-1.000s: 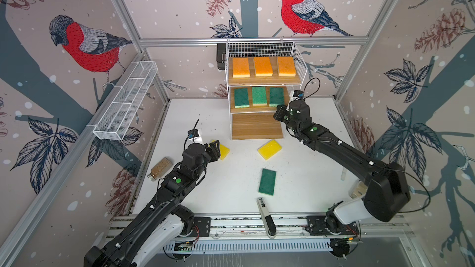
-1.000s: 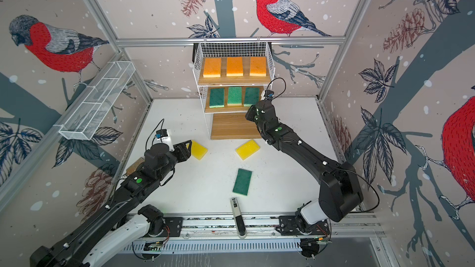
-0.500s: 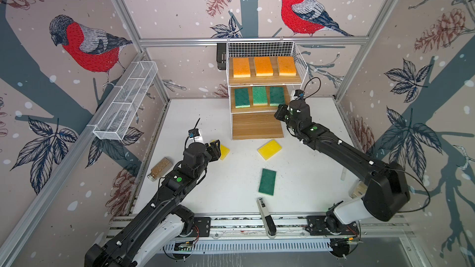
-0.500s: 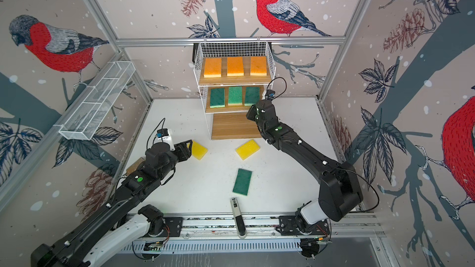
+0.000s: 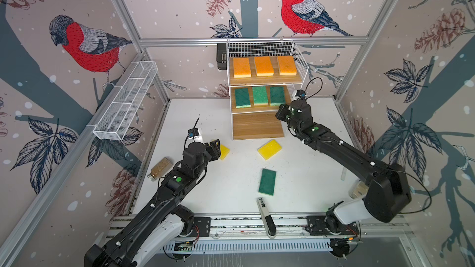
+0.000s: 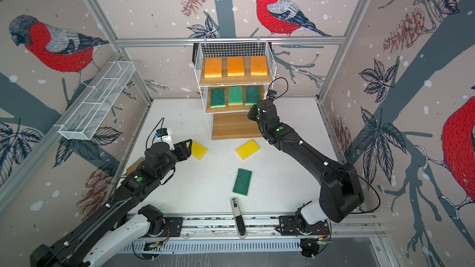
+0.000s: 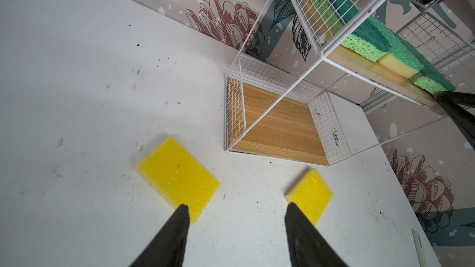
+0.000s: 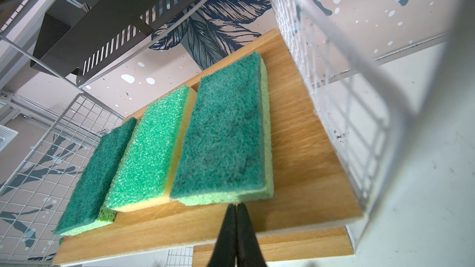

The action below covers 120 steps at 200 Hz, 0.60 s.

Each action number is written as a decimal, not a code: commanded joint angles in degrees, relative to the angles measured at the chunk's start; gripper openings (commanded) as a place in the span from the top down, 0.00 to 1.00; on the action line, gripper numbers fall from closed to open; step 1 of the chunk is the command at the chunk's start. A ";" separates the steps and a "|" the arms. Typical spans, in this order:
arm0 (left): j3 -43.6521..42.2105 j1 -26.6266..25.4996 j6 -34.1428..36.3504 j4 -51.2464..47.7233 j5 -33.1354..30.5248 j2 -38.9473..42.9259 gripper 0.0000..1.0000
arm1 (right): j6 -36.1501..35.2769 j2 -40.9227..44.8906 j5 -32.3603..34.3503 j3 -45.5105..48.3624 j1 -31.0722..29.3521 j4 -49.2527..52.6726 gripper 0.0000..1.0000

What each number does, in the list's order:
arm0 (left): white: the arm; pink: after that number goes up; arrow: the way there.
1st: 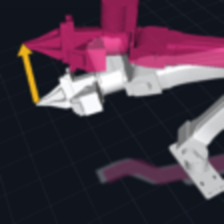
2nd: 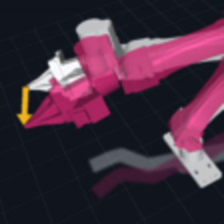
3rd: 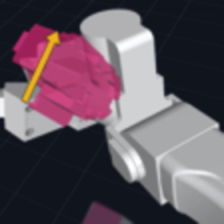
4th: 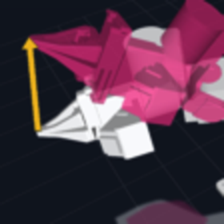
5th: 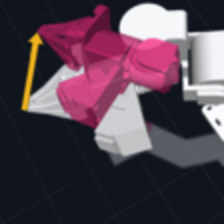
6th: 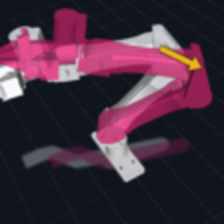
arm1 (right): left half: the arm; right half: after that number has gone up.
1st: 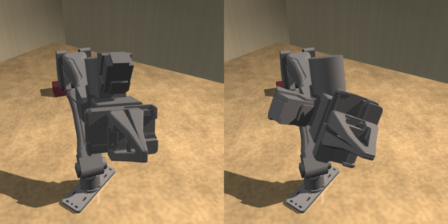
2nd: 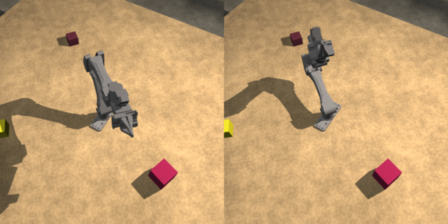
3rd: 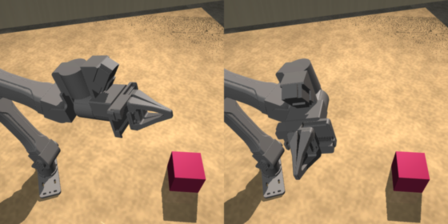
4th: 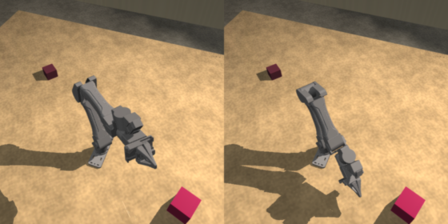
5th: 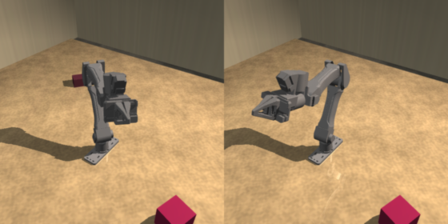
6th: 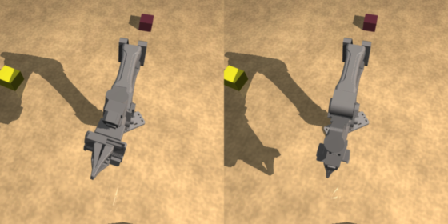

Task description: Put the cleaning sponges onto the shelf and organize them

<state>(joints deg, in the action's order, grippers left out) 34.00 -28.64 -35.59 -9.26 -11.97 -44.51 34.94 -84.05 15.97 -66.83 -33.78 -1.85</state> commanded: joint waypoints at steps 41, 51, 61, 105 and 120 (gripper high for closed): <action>0.28 0.08 -0.62 3.38 1.07 -0.32 0.40 | 0.13 2.07 4.15 0.84 -0.49 -1.22 0.94; 0.23 0.03 -0.62 3.28 1.07 -0.31 0.40 | 0.20 1.94 4.16 0.78 -0.50 -1.27 0.94; 0.17 0.03 -0.76 3.36 1.07 -0.32 0.40 | 0.38 1.66 4.07 0.63 -0.45 -1.16 0.94; 0.01 0.00 -0.64 3.46 0.76 -0.16 0.40 | 1.10 0.18 3.70 -0.32 -0.41 -0.42 0.94; -0.01 0.02 -0.53 3.37 0.58 -0.09 0.40 | 1.18 0.06 3.85 -0.58 -0.41 -0.61 0.94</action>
<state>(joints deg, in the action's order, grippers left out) 33.98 -28.64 -36.01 -8.82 -11.57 -44.73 35.92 -83.66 19.03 -66.76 -34.11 -1.72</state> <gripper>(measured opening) 0.602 0.064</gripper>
